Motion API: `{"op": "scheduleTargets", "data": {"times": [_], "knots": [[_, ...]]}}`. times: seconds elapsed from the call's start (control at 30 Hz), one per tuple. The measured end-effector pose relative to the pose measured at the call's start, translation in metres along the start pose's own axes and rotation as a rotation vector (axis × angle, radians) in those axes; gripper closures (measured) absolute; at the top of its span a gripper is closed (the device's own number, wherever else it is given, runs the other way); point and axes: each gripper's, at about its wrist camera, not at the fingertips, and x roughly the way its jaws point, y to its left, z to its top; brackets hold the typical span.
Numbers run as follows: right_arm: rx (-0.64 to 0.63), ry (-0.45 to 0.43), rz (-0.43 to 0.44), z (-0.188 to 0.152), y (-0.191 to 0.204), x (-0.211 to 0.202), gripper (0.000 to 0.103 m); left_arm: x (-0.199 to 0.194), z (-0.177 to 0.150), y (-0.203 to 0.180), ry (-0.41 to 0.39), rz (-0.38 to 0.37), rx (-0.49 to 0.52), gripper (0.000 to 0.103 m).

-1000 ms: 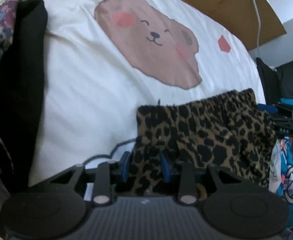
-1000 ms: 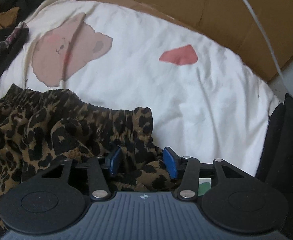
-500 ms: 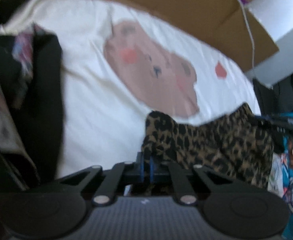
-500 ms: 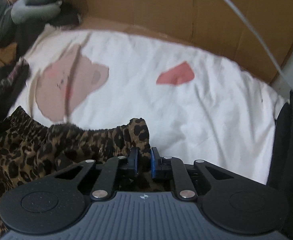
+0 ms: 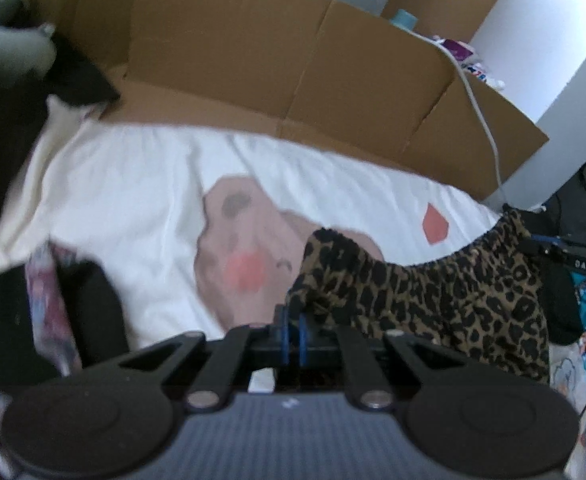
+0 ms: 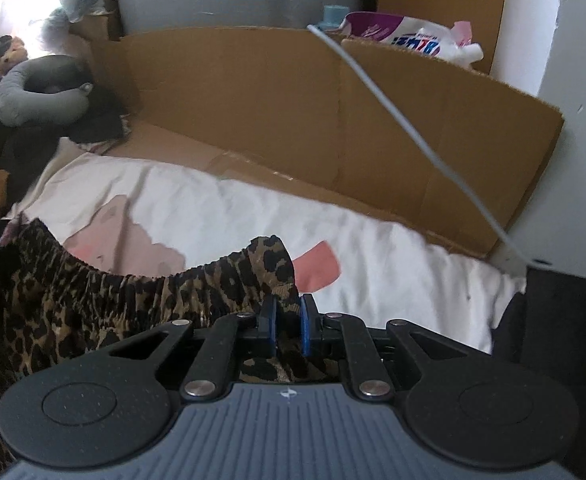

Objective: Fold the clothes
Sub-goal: 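Lower the leopard shorts onto the sheet with both tools, waistband held, then pull the waistband taut between both tools and lay it flat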

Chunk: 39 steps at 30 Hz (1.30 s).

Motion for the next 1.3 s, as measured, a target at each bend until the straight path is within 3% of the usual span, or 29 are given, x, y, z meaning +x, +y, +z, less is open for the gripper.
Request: {"op": "scheduleTargets", "data": {"times": [0.23,0.37,0.47,0.5,0.53,0.7,0.87,1.07,1.13,1.2,1.3], "knots": [[0.024,-0.012,-0.034,0.014,-0.008,0.021,0.093,0.027,0.033,0.004,-0.025,0.036,0.028,0.098],[0.062,0.033,0.002,0.012,-0.014,0.048,0.090,0.057,0.032,0.013,0.037,0.042,0.005,0.097],[0.069,0.067,0.017,0.002,-0.014,0.067,0.080,0.071,0.022,0.020,0.059,0.064,-0.018,0.090],[0.071,0.076,0.011,-0.001,-0.014,0.070,0.067,0.071,0.019,0.024,0.059,0.065,-0.037,0.087],[0.081,0.078,0.010,-0.005,-0.015,0.072,0.061,0.071,0.015,0.028,0.059,0.066,-0.056,0.085],[0.052,0.110,0.023,-0.014,-0.015,0.079,0.046,0.071,0.011,0.039,0.070,0.069,-0.086,0.064],[0.037,0.159,-0.017,-0.019,-0.015,0.094,0.045,0.073,0.018,0.044,0.059,0.008,-0.144,0.056],[0.002,0.224,-0.023,-0.023,-0.008,0.117,0.044,0.097,0.016,0.036,0.140,0.005,-0.125,0.060],[-0.007,0.232,-0.023,-0.022,-0.008,0.119,0.045,0.100,0.015,0.032,0.148,0.011,-0.103,0.068],[-0.012,0.240,-0.022,-0.021,-0.008,0.120,0.045,0.102,0.018,0.030,0.168,0.007,-0.077,0.086],[-0.005,0.236,-0.031,-0.016,-0.012,0.119,0.045,0.105,0.023,0.030,0.186,0.007,-0.067,0.086]]}}
